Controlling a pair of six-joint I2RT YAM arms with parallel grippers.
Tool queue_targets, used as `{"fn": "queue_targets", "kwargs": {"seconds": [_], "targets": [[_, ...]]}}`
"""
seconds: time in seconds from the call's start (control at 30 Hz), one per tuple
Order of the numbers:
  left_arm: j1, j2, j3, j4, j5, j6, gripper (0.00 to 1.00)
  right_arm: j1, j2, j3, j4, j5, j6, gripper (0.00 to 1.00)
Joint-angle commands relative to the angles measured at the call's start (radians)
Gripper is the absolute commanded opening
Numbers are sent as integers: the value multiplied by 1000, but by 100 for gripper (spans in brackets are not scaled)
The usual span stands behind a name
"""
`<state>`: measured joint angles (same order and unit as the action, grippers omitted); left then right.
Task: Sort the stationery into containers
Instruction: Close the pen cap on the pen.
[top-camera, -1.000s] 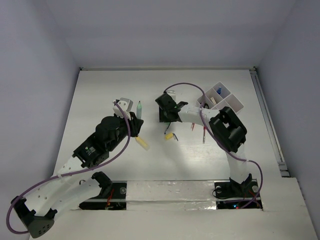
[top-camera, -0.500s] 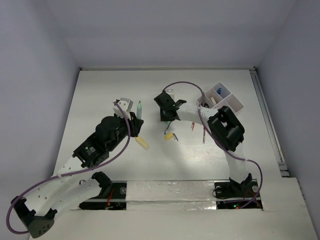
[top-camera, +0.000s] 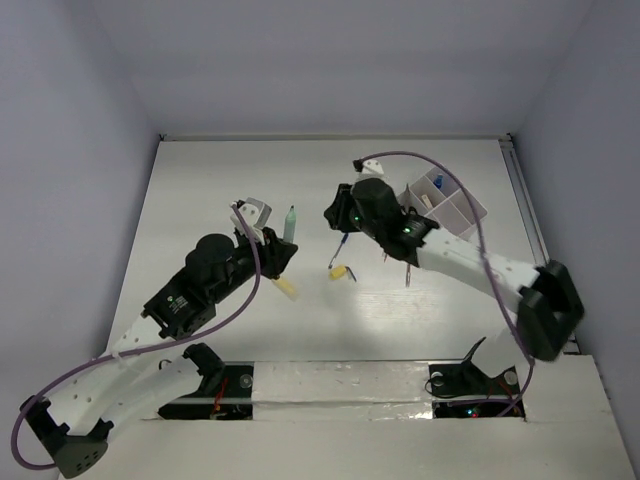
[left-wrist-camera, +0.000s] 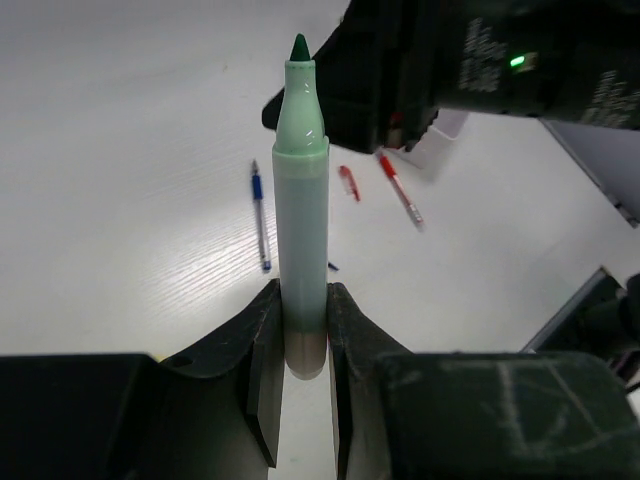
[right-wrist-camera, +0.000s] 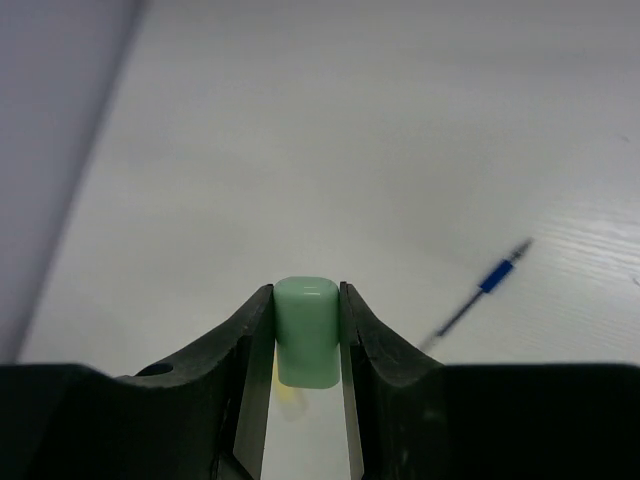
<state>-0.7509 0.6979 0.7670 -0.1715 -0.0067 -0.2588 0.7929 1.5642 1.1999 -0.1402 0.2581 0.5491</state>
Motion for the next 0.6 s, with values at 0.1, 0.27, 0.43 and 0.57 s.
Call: {"fn": "queue_targets", "kwargs": {"seconds": [0.1,0.27,0.43,0.57], "targets": [[4,-41,-11,136,191,29,0,71,-286,-190,393,-89,124,2],[4,-25,-11,152,214,27,0,107,-346,-223,507,-53,163,2],[4,8,-8,148,221,27,0,131,-336,-195,570,-10,158,2],[4,20,-8,144,223,27,0,149,-319,-160,590,12,149,2]]}}
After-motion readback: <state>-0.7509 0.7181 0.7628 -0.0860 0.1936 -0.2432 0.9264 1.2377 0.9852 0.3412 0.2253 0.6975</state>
